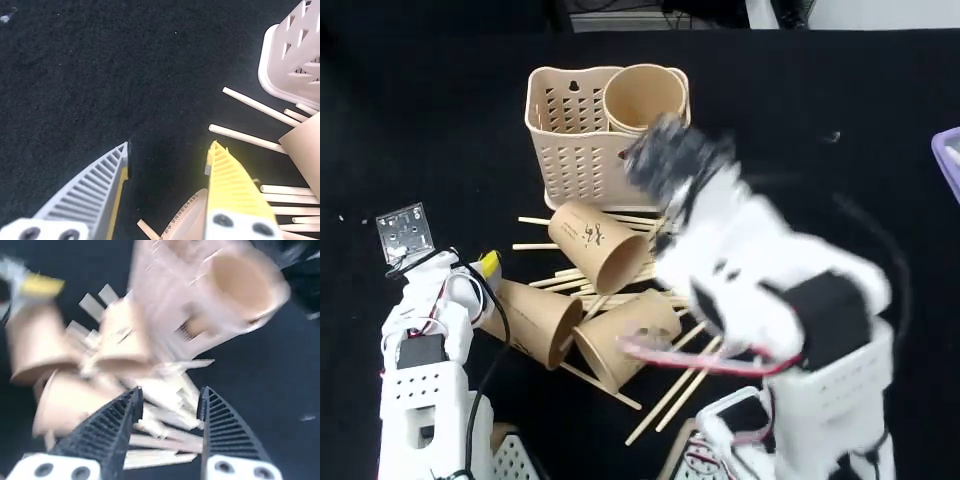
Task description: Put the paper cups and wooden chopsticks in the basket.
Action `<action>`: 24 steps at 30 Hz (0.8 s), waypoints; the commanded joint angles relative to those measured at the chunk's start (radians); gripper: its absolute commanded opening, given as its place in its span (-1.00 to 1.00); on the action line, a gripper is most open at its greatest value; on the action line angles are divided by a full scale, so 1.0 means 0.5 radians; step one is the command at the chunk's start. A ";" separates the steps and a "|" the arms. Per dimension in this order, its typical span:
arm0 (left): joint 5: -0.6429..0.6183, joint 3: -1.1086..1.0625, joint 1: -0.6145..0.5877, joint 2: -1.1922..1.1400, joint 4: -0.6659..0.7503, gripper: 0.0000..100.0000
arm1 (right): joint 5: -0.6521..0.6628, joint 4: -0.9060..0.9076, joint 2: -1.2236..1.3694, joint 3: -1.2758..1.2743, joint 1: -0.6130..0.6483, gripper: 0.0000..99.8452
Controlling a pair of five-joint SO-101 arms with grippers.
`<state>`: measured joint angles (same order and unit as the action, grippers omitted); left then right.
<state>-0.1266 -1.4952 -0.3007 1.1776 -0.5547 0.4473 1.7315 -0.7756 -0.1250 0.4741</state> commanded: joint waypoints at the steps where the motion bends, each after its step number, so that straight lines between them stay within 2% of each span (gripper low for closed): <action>1: -0.003 0.029 -0.011 0.031 0.034 -0.50 | -0.015 -0.221 -0.299 -0.713 0.307 -0.63; 5: -0.003 0.029 -0.008 0.031 0.034 -0.50 | 0.003 -0.844 -0.391 -1.404 0.350 -0.63; 8: -0.003 0.029 -0.014 0.031 0.034 -0.50 | 0.037 -1.194 -0.400 -1.656 0.347 -0.63; 13: 0.000 0.026 -0.014 0.031 0.034 -0.50 | 0.012 -1.399 -0.404 -1.751 0.353 -0.63; 24: 0.000 0.020 -0.014 0.031 0.037 -0.50 | -0.568 -1.933 -0.404 -2.082 0.350 -0.63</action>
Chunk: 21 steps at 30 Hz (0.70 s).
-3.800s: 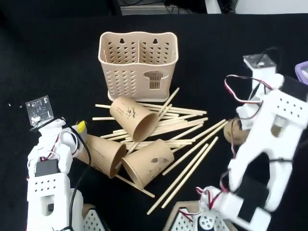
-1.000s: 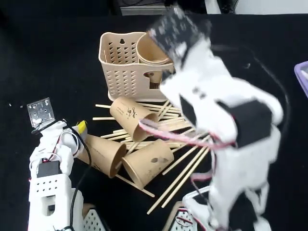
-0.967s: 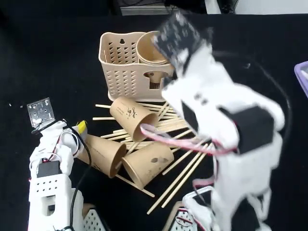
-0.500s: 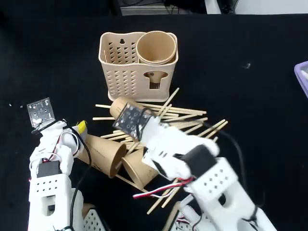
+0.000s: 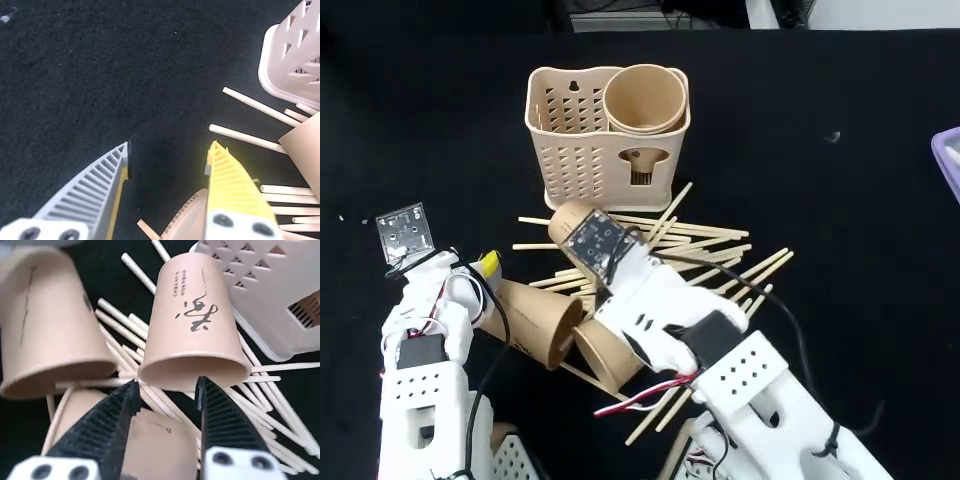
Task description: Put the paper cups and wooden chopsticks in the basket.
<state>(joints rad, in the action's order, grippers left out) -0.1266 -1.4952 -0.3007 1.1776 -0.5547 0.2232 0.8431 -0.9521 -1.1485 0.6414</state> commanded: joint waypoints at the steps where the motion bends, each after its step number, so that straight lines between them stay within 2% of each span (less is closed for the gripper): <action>1: 0.000 0.020 -0.014 0.031 0.037 -0.50 | -0.147 -0.209 -0.051 -0.066 0.015 -0.63; 6: 0.000 0.023 -0.014 0.031 0.037 -0.50 | -0.288 -0.353 -0.051 -0.164 0.025 -0.63; 9: 0.000 0.023 -0.014 0.031 0.037 -0.50 | -0.479 -0.384 -0.051 -0.167 0.025 -0.63; 14: 0.000 0.020 -0.014 0.031 0.037 -0.50 | -0.798 -0.651 -0.044 -0.311 0.025 -0.63; 21: 0.000 0.020 -0.014 0.031 0.037 -0.50 | -0.822 -0.890 -0.048 -0.450 0.025 -0.63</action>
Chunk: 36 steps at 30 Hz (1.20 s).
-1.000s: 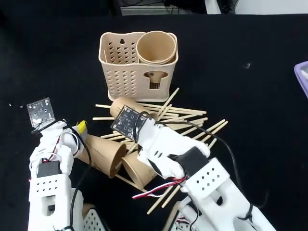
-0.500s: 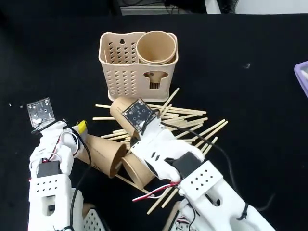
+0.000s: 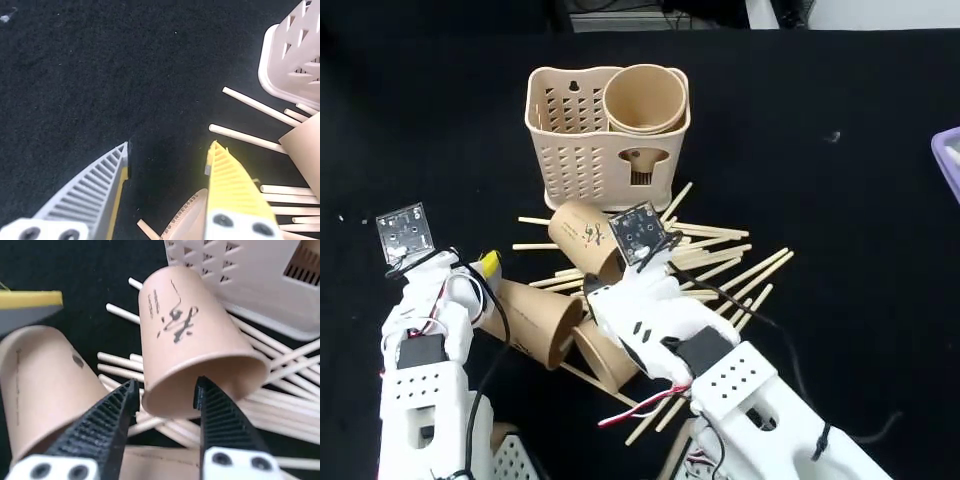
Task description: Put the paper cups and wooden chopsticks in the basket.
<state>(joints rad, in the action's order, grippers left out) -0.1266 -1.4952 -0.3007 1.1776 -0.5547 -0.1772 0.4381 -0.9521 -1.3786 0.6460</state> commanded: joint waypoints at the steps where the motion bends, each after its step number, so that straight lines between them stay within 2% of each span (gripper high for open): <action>1: 0.000 0.020 -0.014 0.031 0.037 -0.50 | -0.021 -0.080 -0.051 0.008 0.015 -0.65; 5: 0.000 0.020 -0.014 0.031 0.037 -0.50 | -0.018 -0.080 -0.051 0.005 0.009 -0.99; 7: 0.000 0.020 -0.014 0.031 0.037 -0.50 | -0.018 -0.077 -0.051 0.005 0.003 -0.93; 12: 0.000 0.020 -0.014 0.031 0.037 -0.50 | -0.018 -0.077 -0.051 0.011 -0.015 -0.98; 18: 0.000 0.020 -0.014 0.031 0.037 -0.50 | -0.018 -0.052 -0.140 0.014 -0.193 -0.98; 26: 0.000 0.023 -0.014 0.031 0.037 -0.50 | -0.012 0.540 -0.934 0.014 -0.402 -0.98; 32: 0.000 0.023 -0.014 0.031 0.037 -0.50 | 0.362 1.013 -1.610 0.020 -0.749 -0.98; 36: 0.000 0.023 -0.014 0.031 0.040 -0.50 | 0.509 1.114 -1.788 0.054 -1.043 -0.98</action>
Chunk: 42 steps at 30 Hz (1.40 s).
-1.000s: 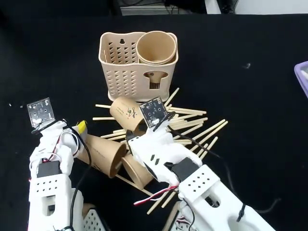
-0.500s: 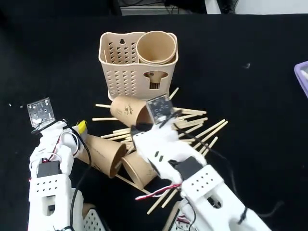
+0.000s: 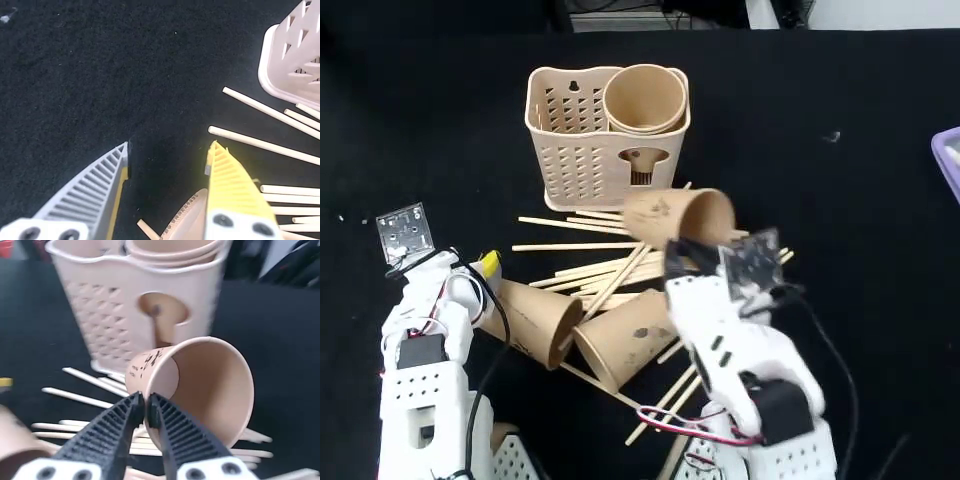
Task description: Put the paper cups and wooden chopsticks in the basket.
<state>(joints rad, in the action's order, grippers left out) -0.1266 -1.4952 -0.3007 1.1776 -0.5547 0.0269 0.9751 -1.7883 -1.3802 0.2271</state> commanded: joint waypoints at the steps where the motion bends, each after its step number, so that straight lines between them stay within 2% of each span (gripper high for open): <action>1: 0.000 0.023 -0.014 0.031 0.040 -0.50 | 0.117 0.037 -0.097 0.087 -0.270 -0.98; 6: 0.000 0.020 -0.017 0.031 0.040 -0.50 | 0.295 0.117 0.253 0.407 -0.491 -0.98; 11: 0.000 0.017 -0.017 0.031 0.040 -0.50 | 0.644 0.485 0.980 0.931 -0.703 -0.98; 15: 0.000 0.014 -0.017 0.031 0.040 -0.50 | 0.850 0.758 1.521 1.413 -1.053 -0.98; 20: 0.000 0.017 -0.017 0.031 0.040 -0.50 | 1.092 0.838 1.852 1.818 -1.461 -0.98; 31: 0.000 0.017 -0.017 0.031 0.037 -0.50 | 1.485 0.862 1.950 1.524 -1.826 -0.98; 42: 0.000 0.017 -0.020 0.031 0.037 -0.50 | 1.728 0.878 1.938 1.180 -1.832 -0.98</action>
<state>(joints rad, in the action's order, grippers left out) -0.1266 -1.4952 -0.3007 1.1776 -0.5547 0.8661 1.4001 -0.8355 -0.7664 -0.6705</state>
